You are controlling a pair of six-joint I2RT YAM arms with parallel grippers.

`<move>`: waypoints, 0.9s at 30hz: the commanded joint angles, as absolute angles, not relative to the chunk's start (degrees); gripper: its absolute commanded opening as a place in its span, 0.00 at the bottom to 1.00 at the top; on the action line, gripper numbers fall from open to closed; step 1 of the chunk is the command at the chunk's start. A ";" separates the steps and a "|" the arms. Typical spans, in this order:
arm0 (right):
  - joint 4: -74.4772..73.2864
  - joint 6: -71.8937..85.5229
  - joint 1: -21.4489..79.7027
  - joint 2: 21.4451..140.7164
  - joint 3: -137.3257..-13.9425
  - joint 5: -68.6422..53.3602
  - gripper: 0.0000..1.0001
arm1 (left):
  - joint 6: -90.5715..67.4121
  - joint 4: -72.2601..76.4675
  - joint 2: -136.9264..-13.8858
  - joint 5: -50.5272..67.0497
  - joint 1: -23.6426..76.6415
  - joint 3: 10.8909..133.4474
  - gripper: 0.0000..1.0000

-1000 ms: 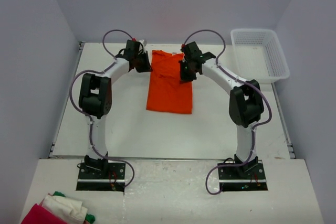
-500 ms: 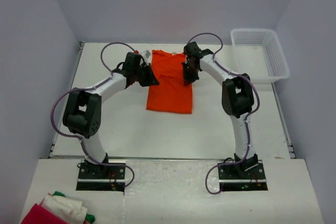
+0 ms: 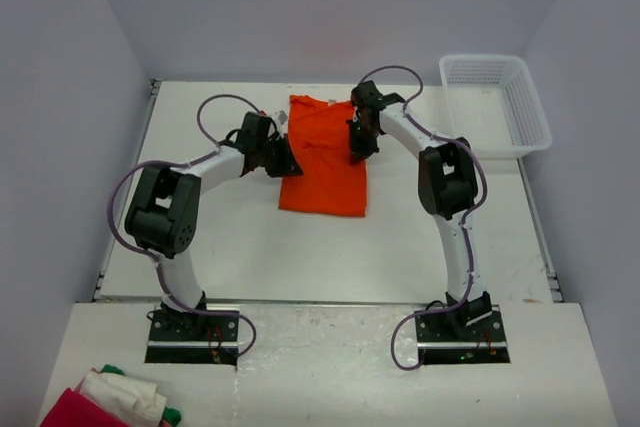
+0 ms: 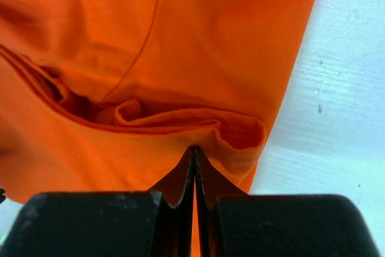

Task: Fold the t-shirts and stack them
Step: Fold the folded rectangular tshirt in 1/3 of the way

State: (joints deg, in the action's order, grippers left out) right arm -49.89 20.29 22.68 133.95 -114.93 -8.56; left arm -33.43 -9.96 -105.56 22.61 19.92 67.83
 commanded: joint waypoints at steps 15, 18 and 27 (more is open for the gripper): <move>-57.82 20.04 17.49 141.67 -128.05 -9.66 0.00 | -33.66 -10.11 -106.35 16.09 19.78 56.53 0.00; -57.83 20.04 17.40 142.47 -128.76 -10.28 0.00 | -33.40 -9.58 -105.30 16.00 19.86 54.50 0.00; -56.79 19.78 17.14 141.51 -130.96 -7.48 0.00 | -33.40 -8.17 -102.57 16.35 20.74 49.66 0.00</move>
